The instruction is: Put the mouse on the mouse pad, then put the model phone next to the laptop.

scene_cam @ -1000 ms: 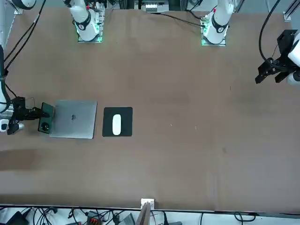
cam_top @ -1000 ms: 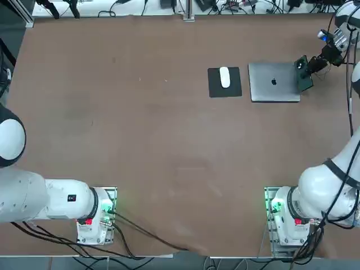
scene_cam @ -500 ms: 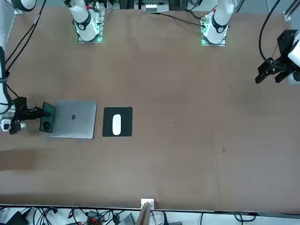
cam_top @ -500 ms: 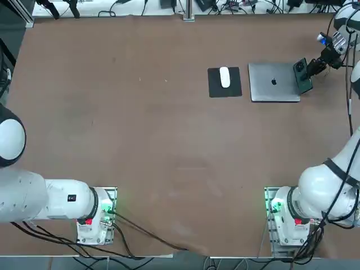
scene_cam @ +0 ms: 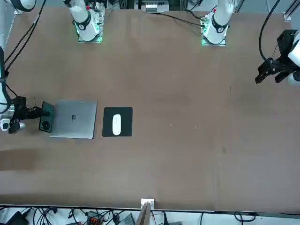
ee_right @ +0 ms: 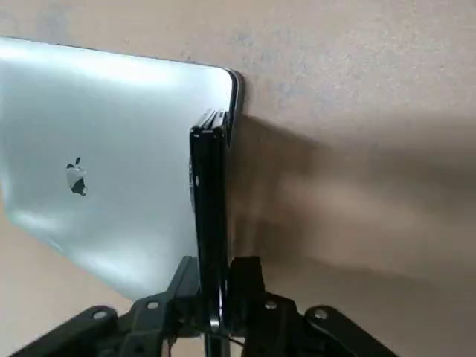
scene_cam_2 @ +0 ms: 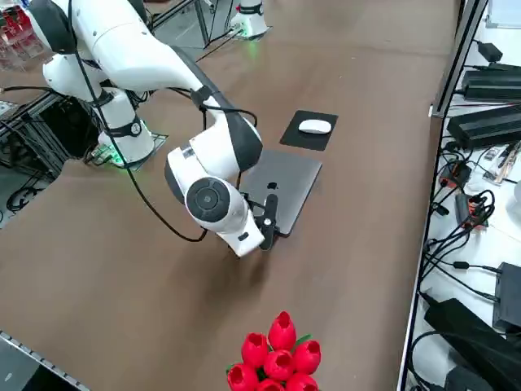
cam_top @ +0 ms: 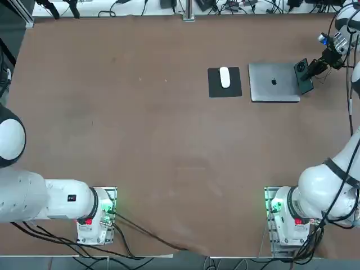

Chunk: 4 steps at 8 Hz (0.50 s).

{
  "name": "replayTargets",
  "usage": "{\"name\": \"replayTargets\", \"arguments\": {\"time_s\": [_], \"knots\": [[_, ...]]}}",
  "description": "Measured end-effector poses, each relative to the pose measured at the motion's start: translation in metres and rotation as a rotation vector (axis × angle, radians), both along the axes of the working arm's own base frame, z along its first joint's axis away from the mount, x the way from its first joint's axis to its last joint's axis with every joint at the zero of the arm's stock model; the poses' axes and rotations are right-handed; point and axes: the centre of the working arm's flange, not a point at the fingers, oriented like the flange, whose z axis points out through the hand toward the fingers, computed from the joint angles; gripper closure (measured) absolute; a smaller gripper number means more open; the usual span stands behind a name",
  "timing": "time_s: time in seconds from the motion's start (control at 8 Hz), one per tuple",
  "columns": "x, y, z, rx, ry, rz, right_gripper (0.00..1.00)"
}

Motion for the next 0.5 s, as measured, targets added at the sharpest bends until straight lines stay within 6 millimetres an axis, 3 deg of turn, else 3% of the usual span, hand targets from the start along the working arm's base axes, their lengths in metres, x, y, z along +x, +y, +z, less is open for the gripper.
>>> {"name": "replayTargets", "arguments": {"time_s": [0.5], "knots": [[-0.0023, -0.0044, -0.0012, 0.001, 0.001, -0.006, 0.82]]}}
